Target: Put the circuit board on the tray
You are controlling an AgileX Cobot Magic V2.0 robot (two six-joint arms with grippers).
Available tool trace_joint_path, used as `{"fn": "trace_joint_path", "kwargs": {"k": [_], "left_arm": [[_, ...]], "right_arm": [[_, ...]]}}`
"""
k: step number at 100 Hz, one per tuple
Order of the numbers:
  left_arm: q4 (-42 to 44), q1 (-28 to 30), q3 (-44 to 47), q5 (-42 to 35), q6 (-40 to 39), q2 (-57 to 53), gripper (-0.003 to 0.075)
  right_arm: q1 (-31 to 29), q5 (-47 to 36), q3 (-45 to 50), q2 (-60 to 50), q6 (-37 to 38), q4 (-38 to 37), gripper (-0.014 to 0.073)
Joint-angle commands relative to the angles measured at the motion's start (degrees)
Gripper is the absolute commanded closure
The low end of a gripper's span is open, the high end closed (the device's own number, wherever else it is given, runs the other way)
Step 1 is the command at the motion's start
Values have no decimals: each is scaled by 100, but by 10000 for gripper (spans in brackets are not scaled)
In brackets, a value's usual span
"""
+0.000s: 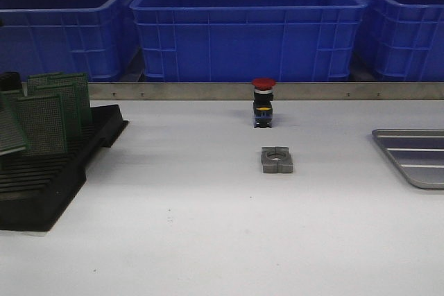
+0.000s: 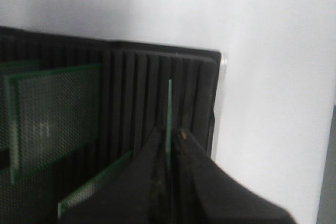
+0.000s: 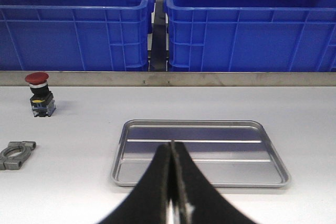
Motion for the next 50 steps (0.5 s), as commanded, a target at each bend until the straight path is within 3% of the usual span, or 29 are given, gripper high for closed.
{"fn": "trace_joint_path", "kwargs": {"k": [1,20,50], "left_arm": [[-1007,4,-233,412,-57,-230,741],[-2505,-239,-233,412,-57,-210,741],[-3505,-1195,-233,346,-57,34,741]], "right_arm": [[-27,-437,-72,-140,3,-29,655],[-27,-437,-72,-140,3,-29,655],[-27,-437,-72,-140,3,-29,655]]}}
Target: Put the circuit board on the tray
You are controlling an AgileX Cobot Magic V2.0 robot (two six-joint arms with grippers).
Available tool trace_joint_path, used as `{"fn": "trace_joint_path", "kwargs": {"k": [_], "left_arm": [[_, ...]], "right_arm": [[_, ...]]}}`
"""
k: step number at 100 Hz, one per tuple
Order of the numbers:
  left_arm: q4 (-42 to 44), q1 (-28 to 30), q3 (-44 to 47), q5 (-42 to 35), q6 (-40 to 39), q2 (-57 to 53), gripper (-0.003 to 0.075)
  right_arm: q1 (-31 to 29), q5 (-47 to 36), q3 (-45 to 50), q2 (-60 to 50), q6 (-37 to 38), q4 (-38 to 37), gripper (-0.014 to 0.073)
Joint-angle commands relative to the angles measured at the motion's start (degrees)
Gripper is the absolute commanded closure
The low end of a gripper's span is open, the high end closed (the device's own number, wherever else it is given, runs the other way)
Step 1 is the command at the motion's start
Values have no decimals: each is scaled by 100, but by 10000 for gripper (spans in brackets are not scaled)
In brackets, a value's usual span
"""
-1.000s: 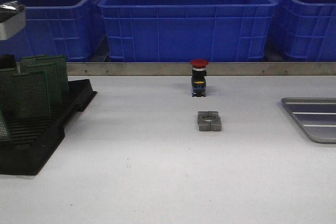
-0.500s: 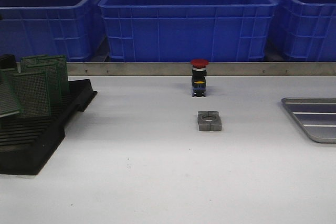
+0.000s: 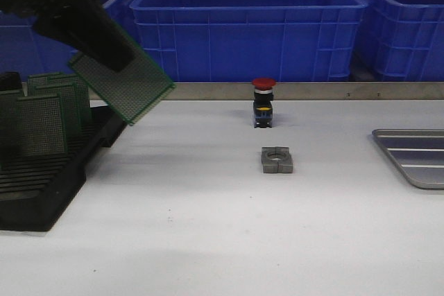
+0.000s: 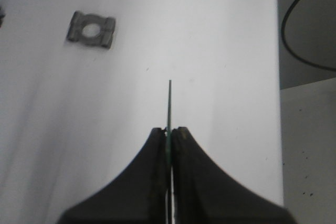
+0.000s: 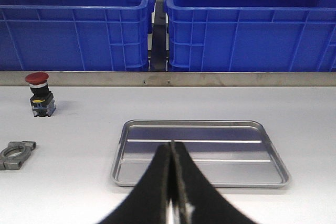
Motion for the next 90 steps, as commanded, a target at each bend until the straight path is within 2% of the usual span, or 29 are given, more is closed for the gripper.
{"fn": "trace_joint_path", "kwargs": {"k": [1,27,48,65,90], "left_arm": [[-658,-310,-167,288,-45,-78,741],[-1636,-889,-167,236,-45,158,741],[-1680,-998,-167,162,-45,158,741],[-1680,-998,-167,173,-45,158,741],[-1680,-998,-167,162,-45,158,741]], "right_arm": [[-27,-437,-72,-140,3,-29,655],[-27,-437,-72,-140,3,-29,655],[18,-358,-198,-129,3,114,651],[19,923,-984,324,3,270,653],[19,2673,-2389,2115,3,276,654]]}}
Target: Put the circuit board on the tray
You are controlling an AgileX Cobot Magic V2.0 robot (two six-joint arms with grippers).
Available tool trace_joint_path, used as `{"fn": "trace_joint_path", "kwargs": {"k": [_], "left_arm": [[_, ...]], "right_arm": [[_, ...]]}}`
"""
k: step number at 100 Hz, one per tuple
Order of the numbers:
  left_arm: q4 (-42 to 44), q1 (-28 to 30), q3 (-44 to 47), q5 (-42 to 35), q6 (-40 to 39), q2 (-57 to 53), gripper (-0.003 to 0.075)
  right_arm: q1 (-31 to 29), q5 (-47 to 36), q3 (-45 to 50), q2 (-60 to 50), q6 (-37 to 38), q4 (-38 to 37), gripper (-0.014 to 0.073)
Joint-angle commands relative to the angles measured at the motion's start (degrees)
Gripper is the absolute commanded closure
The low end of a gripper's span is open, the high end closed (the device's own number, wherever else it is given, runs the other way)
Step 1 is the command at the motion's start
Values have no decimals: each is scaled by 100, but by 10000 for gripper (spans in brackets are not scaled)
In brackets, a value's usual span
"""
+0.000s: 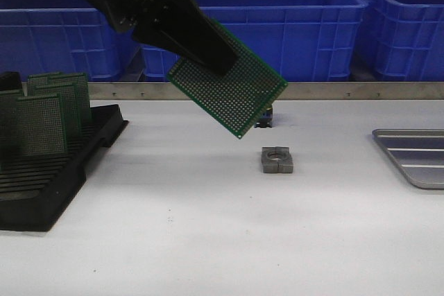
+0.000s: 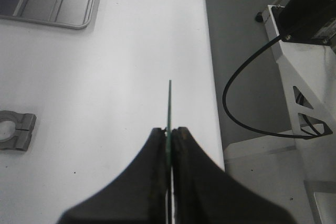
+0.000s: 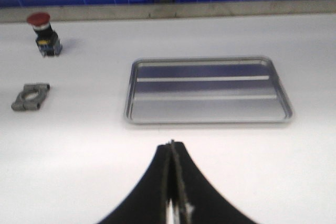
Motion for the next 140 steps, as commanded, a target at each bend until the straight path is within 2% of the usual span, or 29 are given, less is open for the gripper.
{"fn": "trace_joint_path", "kwargs": {"k": [1,24,31,38,50,57,67,84,98,110,123,140], "left_arm": [[-447,-42,-167,208,-36,-235,741],[-447,-42,-167,208,-36,-235,741],[-447,-42,-167,208,-36,-235,741],[-447,-42,-167,208,-36,-235,741],[-447,-42,-167,208,-36,-235,741],[-447,-42,-167,208,-36,-235,741],[-447,-42,-167,208,-36,-235,741],[-447,-42,-167,208,-36,-235,741],[-447,-42,-167,208,-36,-235,741],[-447,-42,-167,208,-36,-235,741],[-447,-42,-167,208,-36,-235,741],[-447,-42,-167,208,-36,-235,741]], "right_arm": [[7,267,-691,748,3,33,654],[7,895,-1729,2444,-29,216,645],[47,918,-1929,2794,-303,537,590],[205,840,-2086,3012,-728,986,467],[645,528,-2228,3221,-1593,1941,151],[866,344,-2269,3376,-2255,2568,56],[1139,337,-2322,3669,-3623,3456,60],[1521,584,-2438,4211,-6745,5158,73],[1559,976,-2666,4788,-8549,6272,73],[1559,1411,-2984,5376,-9146,6570,73],[1635,1805,-3342,6047,-9146,6570,73],[1914,1908,-3653,6722,-9146,6494,79]]}}
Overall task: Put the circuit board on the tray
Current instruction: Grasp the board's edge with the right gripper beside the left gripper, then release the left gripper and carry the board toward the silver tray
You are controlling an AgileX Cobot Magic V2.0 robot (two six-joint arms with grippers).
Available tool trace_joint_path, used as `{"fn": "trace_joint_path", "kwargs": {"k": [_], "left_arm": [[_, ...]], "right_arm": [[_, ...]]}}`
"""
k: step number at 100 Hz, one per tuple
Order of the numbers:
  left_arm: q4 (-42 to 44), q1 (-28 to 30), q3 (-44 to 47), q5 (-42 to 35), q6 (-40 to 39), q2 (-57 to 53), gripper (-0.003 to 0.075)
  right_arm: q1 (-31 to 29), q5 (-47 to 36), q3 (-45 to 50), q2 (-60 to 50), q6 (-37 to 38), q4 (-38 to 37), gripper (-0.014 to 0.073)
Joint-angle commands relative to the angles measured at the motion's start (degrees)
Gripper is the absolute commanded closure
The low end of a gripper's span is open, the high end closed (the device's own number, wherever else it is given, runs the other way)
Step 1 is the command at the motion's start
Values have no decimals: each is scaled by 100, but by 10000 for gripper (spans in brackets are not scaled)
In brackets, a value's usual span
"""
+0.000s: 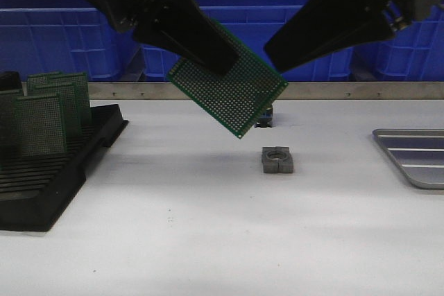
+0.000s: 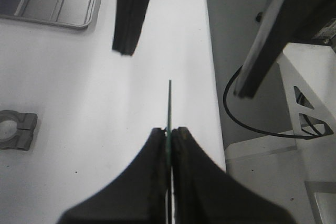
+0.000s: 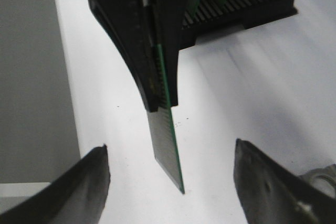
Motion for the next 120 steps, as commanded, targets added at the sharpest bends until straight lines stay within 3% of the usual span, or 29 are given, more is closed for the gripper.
{"fn": "trace_joint_path", "kwargs": {"k": [1,12,19,45,55,62,81,87,102,120], "left_arm": [[-447,-42,-167,221,-36,-235,741],[-447,-42,-167,221,-36,-235,741],[-447,-42,-167,221,-36,-235,741],[-447,-42,-167,195,-36,-235,739],[-447,-42,-167,185,-36,-235,719],[-447,-42,-167,185,-36,-235,645],[-433,11,-319,208,-36,-235,239],[-407,103,-500,207,-36,-235,162],[-324,366,-956,231,-48,-235,155],[-319,581,-1082,231,-58,-235,155]], "right_arm": [[139,191,-303,173,-92,277,79],[262,285,-401,506,-92,274,97],[331,326,-452,631,-92,286,162],[373,312,-514,698,-81,330,672],[373,312,-514,698,-58,348,656],[373,312,-514,698,-39,353,656],[373,327,-514,698,369,353,656],[357,314,-514,698,676,353,656],[115,300,-494,698,1485,345,656],[-717,151,-487,698,2445,345,656]]}}
